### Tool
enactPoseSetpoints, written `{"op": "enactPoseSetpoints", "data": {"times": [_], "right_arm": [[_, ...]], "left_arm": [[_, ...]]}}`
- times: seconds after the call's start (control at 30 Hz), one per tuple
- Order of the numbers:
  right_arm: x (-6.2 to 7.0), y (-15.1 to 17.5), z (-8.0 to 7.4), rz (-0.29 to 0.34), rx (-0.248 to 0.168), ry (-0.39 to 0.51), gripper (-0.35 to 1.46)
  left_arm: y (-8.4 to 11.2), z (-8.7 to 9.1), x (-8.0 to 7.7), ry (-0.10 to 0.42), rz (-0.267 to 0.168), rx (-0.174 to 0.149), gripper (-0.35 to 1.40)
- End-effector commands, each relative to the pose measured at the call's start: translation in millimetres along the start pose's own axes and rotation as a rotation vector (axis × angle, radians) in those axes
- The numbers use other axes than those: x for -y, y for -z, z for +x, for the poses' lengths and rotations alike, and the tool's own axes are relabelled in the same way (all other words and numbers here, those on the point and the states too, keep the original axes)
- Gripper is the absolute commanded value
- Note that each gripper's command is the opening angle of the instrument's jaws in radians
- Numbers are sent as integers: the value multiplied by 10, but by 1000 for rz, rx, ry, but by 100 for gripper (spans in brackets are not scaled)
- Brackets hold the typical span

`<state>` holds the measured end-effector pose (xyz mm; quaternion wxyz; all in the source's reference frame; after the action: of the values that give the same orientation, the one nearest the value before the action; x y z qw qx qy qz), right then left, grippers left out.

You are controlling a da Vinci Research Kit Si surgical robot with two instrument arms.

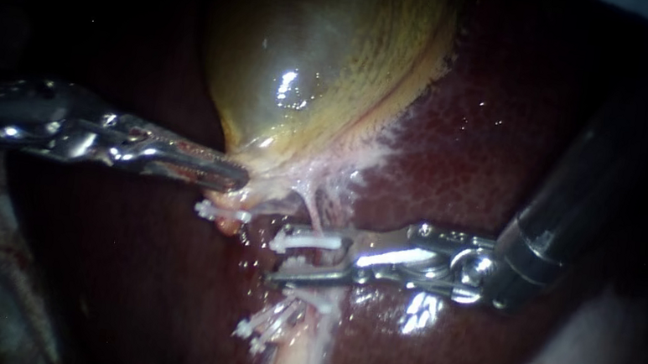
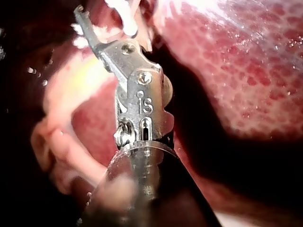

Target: Going back third clip right tube

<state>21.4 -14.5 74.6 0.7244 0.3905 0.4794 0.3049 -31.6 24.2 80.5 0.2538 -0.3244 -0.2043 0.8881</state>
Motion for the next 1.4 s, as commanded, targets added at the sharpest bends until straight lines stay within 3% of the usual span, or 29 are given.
{"op": "enactPoseSetpoints", "data": {"times": [0.03,0.23,0.3,0.6,0.97,1.23,1.4], "right_arm": [[-1,1,0,1,0,1,52],[-4,7,-1,-13,-7,2,52],[-6,9,-1,-15,-1,60,52],[-12,13,-3,-18,-2,62,52],[-24,23,-6,-65,-8,55,53],[-27,25,-6,-66,-5,78,53],[-22,30,-5,-64,-4,77,53]], "left_arm": [[0,0,0,0,0,0,-35],[1,0,0,0,-1,0,-35],[2,0,0,0,-1,0,-35],[5,0,1,0,-3,0,-35],[6,0,0,0,-3,0,-35],[8,0,0,0,-4,0,-35],[8,-1,0,0,-4,0,-35]]}}
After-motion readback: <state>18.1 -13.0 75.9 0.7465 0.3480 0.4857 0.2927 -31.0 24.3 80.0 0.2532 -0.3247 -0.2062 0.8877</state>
